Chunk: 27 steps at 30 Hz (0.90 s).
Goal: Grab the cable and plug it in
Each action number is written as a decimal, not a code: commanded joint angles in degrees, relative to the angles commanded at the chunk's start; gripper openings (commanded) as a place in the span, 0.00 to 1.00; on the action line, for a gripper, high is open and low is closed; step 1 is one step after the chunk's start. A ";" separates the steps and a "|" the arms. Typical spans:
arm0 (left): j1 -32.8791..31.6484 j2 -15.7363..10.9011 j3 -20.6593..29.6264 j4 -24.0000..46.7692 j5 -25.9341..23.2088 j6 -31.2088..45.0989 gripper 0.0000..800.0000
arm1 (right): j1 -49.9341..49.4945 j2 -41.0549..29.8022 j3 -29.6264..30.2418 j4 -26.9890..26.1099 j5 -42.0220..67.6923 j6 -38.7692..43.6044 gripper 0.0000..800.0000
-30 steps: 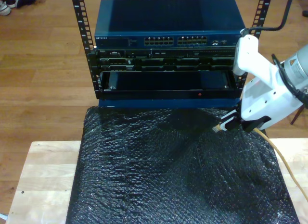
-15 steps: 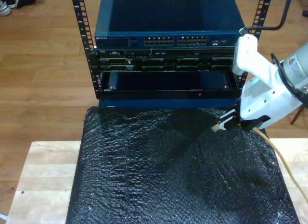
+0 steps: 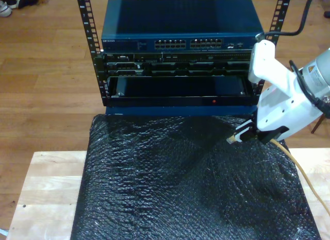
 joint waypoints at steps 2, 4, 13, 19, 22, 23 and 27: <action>0.00 0.00 0.09 -0.09 0.00 0.00 1.00 | 0.09 0.09 -0.62 0.00 -0.35 -0.09 0.00; 0.00 0.00 0.09 -0.09 0.00 0.00 1.00 | 0.09 0.26 -0.79 0.00 -0.79 -0.18 0.00; 0.00 0.00 0.09 -0.09 0.00 0.00 1.00 | 6.07 2.02 3.96 -6.42 -20.13 -3.08 0.00; 0.00 0.00 0.09 -0.09 0.00 0.00 1.00 | 12.04 5.10 7.47 -9.32 -30.77 -2.99 0.00; 0.00 0.00 0.09 -0.09 0.00 0.00 1.00 | 15.12 5.10 9.05 -12.04 -35.25 -2.90 0.00; 0.00 0.00 0.09 -0.09 0.00 0.00 1.00 | 15.56 5.10 9.32 -12.92 -36.57 -2.90 0.00; 0.00 0.00 0.09 -0.09 0.00 0.00 1.00 | 15.74 5.10 9.85 -14.51 -40.18 -2.90 0.00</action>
